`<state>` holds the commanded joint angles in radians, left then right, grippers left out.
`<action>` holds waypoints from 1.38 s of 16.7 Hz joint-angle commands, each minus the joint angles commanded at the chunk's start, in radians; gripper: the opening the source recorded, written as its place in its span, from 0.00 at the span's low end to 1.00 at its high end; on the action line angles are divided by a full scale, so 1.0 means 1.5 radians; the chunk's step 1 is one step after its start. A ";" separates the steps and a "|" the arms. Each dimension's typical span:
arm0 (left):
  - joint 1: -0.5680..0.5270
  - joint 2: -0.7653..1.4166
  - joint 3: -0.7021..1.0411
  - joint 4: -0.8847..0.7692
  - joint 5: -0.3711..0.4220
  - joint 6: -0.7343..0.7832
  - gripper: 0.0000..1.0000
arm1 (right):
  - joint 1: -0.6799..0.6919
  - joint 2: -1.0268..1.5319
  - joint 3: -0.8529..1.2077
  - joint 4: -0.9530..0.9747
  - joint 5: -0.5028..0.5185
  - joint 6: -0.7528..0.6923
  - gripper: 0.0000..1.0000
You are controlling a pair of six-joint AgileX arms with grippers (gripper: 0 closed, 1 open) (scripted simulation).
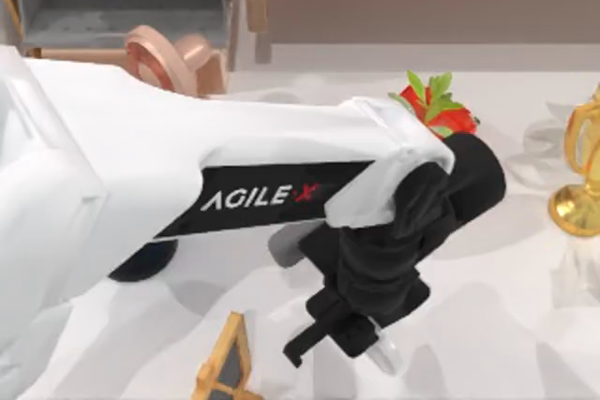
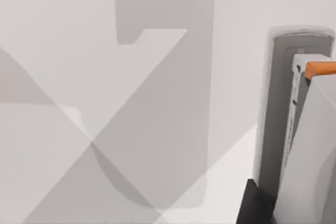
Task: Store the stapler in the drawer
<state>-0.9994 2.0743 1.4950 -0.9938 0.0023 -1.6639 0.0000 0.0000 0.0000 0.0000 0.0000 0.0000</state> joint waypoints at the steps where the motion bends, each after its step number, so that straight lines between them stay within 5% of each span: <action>1: 0.000 0.003 -0.002 0.002 0.000 0.001 0.00 | 0.000 0.000 0.000 0.000 0.000 0.000 1.00; 5: 0.028 -0.003 0.037 -0.004 0.003 0.037 0.00 | 0.000 0.000 0.000 0.000 0.000 0.000 1.00; 9: 0.130 -0.022 0.155 -0.037 0.007 0.170 0.00 | 0.000 0.000 0.000 0.000 0.000 0.000 1.00; 23: 0.738 0.140 0.629 -0.281 -0.051 0.978 0.00 | 0.000 0.000 0.000 0.000 0.000 0.000 1.00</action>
<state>0.1074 2.2844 2.4385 -1.4147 -0.0745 -0.1976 0.0000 0.0000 0.0000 0.0000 0.0000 0.0000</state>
